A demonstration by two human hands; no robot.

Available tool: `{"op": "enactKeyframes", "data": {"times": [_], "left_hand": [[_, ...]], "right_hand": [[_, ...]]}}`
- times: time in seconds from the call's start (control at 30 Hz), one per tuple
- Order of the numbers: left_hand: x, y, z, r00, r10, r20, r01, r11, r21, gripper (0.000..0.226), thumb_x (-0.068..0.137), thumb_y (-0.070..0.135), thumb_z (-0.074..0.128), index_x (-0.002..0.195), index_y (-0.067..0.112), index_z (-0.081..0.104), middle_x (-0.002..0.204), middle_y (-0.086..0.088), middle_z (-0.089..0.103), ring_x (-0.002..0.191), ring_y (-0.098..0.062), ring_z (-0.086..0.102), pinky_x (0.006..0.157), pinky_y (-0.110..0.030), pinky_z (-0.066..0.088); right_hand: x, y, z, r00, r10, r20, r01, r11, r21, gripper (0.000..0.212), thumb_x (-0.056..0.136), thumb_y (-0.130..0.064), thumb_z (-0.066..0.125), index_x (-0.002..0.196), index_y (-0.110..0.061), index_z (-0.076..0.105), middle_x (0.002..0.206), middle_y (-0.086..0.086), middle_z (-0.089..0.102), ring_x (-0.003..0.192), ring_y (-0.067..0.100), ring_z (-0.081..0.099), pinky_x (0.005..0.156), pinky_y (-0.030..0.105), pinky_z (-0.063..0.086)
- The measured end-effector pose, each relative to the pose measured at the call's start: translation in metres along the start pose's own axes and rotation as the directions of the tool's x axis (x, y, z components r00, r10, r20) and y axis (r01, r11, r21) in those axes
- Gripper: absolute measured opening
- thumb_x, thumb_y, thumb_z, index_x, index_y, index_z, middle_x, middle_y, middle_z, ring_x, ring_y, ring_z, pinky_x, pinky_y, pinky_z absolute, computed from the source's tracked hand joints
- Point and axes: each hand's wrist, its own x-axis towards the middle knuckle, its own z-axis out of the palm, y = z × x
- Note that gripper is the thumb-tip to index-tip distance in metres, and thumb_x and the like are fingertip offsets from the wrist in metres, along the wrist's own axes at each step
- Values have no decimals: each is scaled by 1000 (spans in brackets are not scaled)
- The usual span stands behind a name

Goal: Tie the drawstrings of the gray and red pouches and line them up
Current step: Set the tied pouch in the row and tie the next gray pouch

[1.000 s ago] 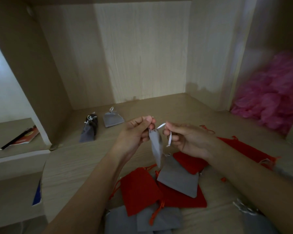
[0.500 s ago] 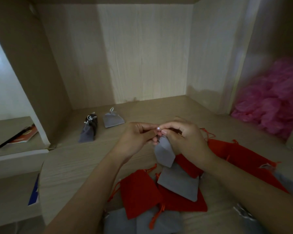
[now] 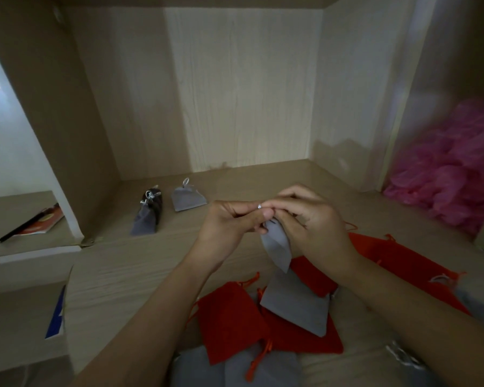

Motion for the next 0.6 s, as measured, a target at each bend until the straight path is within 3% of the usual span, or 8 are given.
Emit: {"op": "enactKeyframes", "data": {"times": [0.13,0.3,0.37,0.47,0.6], "left_hand": [[1,-2,4,997,21,-70,-24,999,-41,12,83,2,60,87,-2,70,53,2,61,52,-6,55,58,-17,50],[2,0,4,998,11,-58,-15,997,-77,21,91,6,52,77,-1,66,57,0,58,54,-8,50,57,-17,48],[2,1,2,999,28,-23,-30,997,-74,24,94,7,47,79,-1,64,58,1,56,55,-8,49,58,-17,47],[2,1,2,998,56,32,-56,998,-21,26,97,4,41,78,0,58,60,3,54,55,-5,47,57,-16,45],[3,0,1,994,71,87,-76,996,48,27,97,4,39,74,5,54,58,9,55,54,-3,47,55,-16,43]], "right_hand": [[3,-5,1,1000,25,2,-25,999,31,19,85,2,60,97,-8,72,87,-1,61,82,-1,53,76,6,36],[3,-9,1,972,235,-8,-232,962,143,18,83,-8,68,91,-20,58,85,-13,59,84,-4,52,74,6,36],[5,-5,1,957,282,70,-290,928,233,16,84,-11,68,89,-24,60,86,-11,63,85,0,58,75,10,41],[9,1,-1,895,368,252,-445,771,456,17,82,-8,69,86,-23,61,86,-1,68,81,8,63,75,21,48],[11,5,-2,864,362,350,-501,682,532,20,81,0,69,90,-13,58,84,10,65,77,10,59,74,19,48]]}}
